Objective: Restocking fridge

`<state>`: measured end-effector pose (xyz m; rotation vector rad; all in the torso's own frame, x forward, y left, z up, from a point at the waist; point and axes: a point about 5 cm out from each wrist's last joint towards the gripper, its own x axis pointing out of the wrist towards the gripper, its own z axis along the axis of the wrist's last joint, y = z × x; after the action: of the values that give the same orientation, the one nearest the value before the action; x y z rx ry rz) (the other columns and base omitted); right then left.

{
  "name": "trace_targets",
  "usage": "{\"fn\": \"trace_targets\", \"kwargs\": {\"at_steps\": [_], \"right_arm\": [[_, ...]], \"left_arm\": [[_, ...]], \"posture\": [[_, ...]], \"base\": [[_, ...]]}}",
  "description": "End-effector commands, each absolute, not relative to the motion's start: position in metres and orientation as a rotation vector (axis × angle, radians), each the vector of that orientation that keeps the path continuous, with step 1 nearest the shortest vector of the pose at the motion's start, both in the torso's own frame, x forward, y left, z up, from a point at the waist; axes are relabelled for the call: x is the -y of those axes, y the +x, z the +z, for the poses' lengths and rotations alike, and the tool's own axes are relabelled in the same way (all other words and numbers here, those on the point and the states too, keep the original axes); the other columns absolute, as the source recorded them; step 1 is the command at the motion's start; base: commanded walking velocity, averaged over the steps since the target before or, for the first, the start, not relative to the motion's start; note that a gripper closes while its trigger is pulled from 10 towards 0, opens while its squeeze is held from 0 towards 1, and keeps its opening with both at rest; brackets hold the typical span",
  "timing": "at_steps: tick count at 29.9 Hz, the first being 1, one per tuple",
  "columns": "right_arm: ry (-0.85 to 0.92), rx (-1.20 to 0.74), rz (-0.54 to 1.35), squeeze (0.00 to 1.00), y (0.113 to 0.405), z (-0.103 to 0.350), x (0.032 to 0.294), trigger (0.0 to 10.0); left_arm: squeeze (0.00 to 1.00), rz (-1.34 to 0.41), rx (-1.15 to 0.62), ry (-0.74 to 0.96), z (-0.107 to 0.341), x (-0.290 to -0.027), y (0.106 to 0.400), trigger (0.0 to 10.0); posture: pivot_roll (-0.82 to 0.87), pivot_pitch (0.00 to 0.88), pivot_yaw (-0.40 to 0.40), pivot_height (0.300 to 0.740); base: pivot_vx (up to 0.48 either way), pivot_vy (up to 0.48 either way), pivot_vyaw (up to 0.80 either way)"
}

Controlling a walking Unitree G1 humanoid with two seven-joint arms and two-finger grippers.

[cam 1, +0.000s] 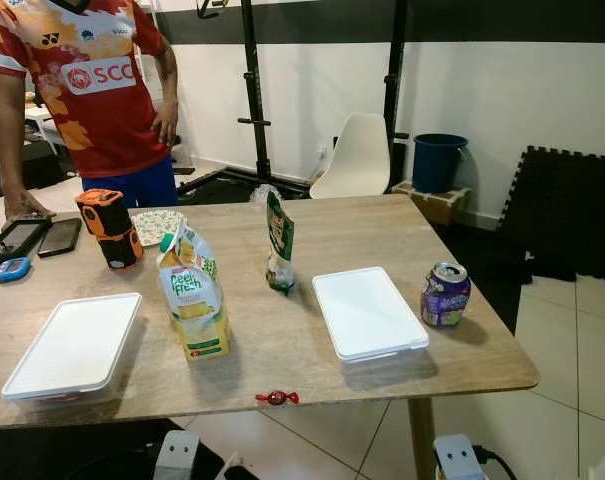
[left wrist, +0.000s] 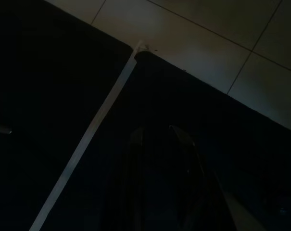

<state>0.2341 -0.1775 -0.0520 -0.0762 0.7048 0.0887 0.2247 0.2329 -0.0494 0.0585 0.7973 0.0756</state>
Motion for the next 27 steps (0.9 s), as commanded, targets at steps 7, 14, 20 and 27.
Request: {"fn": "trace_targets", "kwargs": {"at_steps": [7, 14, 20, 27], "right_arm": [[-0.106, -0.692, 0.097, 0.00, 0.234, -0.052, 0.176, 10.0], [-0.144, -0.682, 0.114, 0.00, 0.239, -0.048, 0.179, 10.0], [-0.153, -0.697, 0.130, 0.00, 0.237, -0.050, 0.179, 10.0], [-0.144, -0.708, 0.129, 0.00, 0.234, -0.052, 0.176, 10.0]], "left_arm": [[0.00, 0.070, -0.802, 0.054, -0.047, -0.235, 0.227, 10.0], [0.00, 0.082, -0.758, 0.055, -0.048, -0.230, 0.226, 10.0], [0.00, 0.044, -0.808, 0.071, -0.053, -0.226, 0.221, 10.0], [0.00, 0.038, -0.806, 0.064, -0.053, -0.224, 0.222, 10.0]], "posture": [[0.02, 0.027, 0.024, 0.740], [0.01, 0.024, 0.007, 0.740], [0.01, 0.024, 0.001, 0.740], [0.01, 0.022, 0.011, 0.740]], "base": [[0.000, 0.000, 0.00], [0.000, 0.000, 0.00], [0.000, 0.000, 0.00], [0.000, 0.000, 0.00]]}}
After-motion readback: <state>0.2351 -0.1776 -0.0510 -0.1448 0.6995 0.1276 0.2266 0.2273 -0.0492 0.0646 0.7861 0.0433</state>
